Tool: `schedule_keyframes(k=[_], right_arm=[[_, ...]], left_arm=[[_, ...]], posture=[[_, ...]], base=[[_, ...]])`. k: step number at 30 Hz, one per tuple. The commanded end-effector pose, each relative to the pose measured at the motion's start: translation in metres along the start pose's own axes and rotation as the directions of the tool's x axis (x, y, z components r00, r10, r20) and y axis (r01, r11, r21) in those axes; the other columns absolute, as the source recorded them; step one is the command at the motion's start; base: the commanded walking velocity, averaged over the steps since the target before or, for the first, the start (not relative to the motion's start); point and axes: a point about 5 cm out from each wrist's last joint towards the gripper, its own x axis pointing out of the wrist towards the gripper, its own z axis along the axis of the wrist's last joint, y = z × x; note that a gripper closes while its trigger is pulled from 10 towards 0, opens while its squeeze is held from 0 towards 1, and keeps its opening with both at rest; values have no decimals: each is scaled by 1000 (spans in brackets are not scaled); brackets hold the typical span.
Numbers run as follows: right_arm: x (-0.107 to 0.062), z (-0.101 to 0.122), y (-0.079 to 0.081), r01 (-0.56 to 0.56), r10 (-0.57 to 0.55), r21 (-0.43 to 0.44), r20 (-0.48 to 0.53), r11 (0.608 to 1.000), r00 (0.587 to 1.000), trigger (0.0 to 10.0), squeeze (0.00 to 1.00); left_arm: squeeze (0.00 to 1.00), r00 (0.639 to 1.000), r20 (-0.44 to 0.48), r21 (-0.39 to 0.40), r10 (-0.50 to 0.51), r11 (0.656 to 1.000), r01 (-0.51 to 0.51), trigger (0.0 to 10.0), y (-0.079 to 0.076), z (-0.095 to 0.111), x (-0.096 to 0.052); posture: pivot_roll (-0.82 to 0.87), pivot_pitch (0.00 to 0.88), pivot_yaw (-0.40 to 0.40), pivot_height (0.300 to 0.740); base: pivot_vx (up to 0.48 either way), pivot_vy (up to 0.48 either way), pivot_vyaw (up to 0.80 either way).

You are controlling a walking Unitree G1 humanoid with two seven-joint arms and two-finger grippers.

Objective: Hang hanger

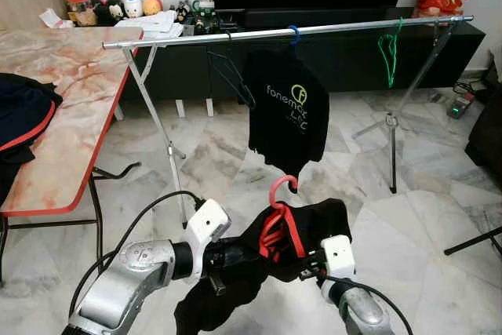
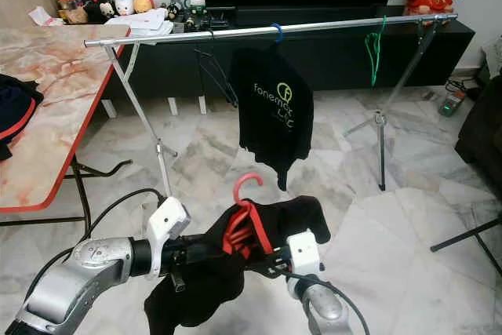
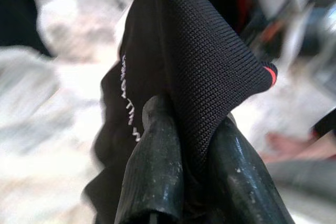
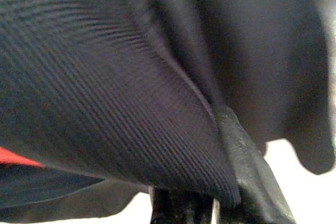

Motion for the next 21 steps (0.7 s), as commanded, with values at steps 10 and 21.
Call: schedule_keyframes(k=[10,21], right_arm=[[-1,25,-39,151,-148,-39,75,988,986,0,0],[-13,14,-68,177,-190,-169,-61,970,980,0,0]], left_arm=[[0,977,-185,68,103,993,-92,10000,17,-34,-26],[0,982,-121,134,-145,978,161,10000,11,-19,-67]], posture=[[60,95,14,740],[62,118,-1,740]], base=[[0,0,0],[0,0,0]])
